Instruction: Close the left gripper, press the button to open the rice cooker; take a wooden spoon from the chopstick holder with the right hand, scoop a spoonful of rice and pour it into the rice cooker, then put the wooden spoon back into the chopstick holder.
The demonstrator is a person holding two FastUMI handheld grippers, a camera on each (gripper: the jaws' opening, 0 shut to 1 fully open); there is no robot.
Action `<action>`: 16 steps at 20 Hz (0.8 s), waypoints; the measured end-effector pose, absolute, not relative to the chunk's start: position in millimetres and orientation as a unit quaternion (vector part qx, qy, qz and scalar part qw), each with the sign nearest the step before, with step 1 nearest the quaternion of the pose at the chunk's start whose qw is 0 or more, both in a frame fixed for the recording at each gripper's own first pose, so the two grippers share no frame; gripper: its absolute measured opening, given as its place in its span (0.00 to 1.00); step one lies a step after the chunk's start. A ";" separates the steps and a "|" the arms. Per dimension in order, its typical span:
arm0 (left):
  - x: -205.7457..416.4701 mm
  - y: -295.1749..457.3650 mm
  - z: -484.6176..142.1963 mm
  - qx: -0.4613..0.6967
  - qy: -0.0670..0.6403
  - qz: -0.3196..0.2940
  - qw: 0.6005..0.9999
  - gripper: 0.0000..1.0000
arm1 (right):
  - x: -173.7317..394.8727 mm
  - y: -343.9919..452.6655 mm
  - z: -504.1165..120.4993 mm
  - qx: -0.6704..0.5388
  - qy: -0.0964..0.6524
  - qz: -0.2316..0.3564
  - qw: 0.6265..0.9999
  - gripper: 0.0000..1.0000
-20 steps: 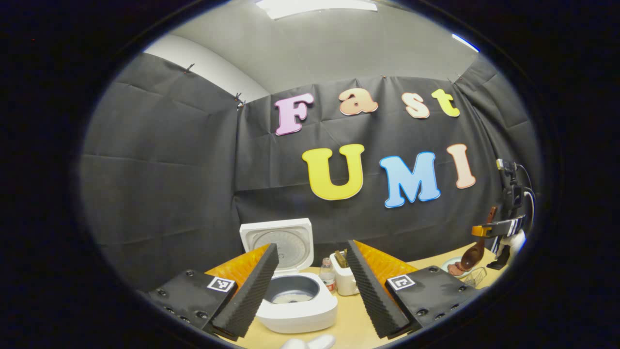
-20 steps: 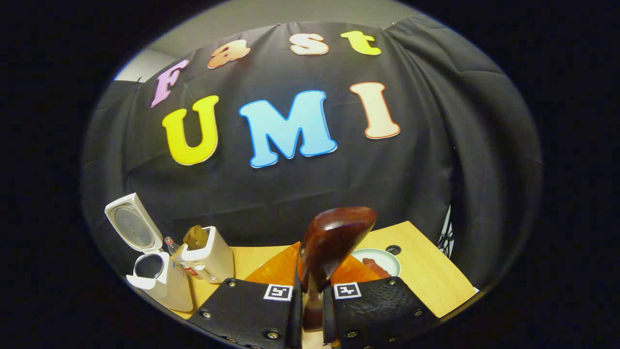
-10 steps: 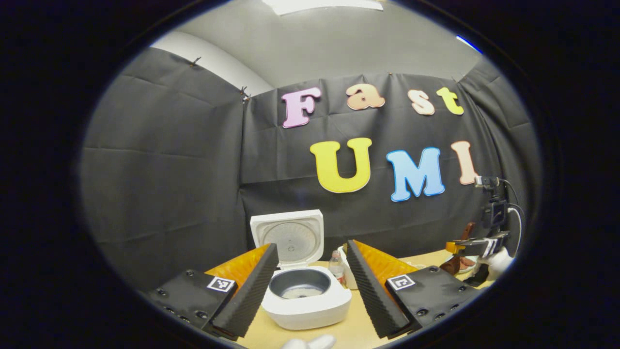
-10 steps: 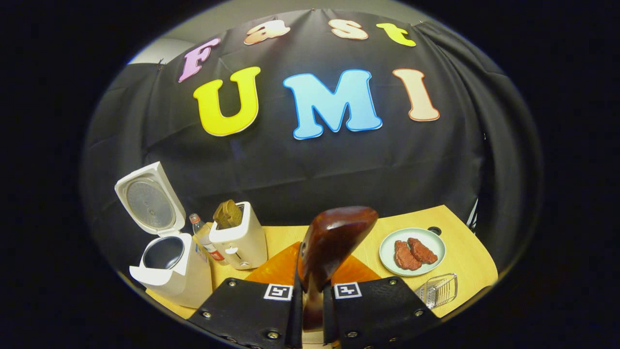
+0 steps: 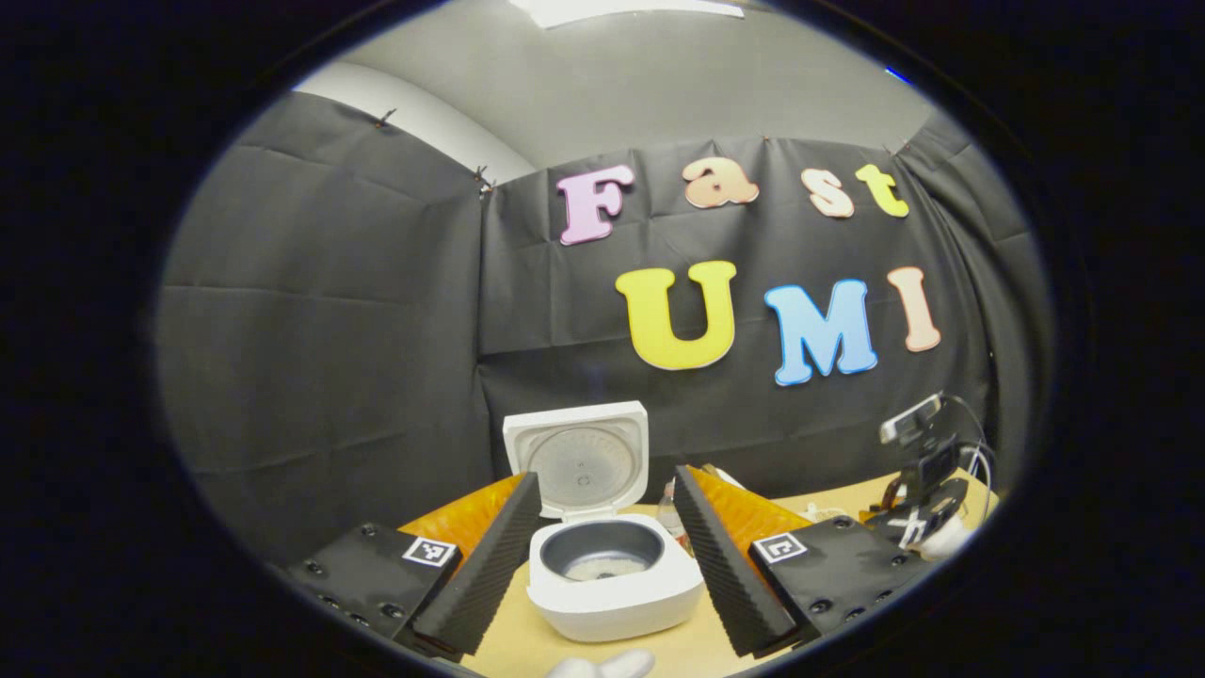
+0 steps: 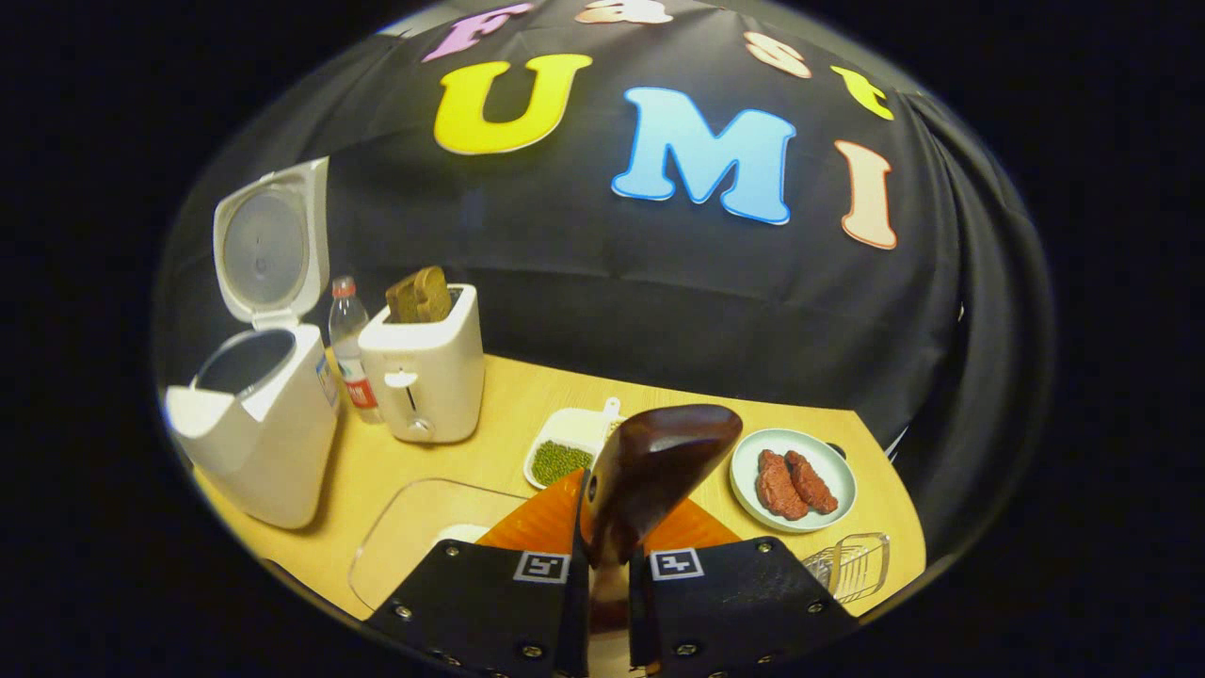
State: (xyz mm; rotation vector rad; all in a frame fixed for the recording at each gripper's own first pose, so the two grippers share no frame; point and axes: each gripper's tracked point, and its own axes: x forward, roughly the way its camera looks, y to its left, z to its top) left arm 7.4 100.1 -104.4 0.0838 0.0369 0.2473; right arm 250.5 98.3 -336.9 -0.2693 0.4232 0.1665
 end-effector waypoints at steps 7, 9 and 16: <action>10.5 108.8 -116.9 0.040 0.033 0.130 0.990 0.98 | 247.5 109.6 -362.5 -0.225 0.203 0.096 0.948 0.17; 10.2 110.9 -119.4 0.040 0.038 0.132 0.990 0.97 | 244.6 115.9 -367.9 -0.214 0.213 0.104 0.948 0.17; 12.7 116.0 -122.5 0.033 0.044 0.133 0.990 1.00 | 237.5 133.9 -380.2 -0.126 0.250 0.105 0.954 0.17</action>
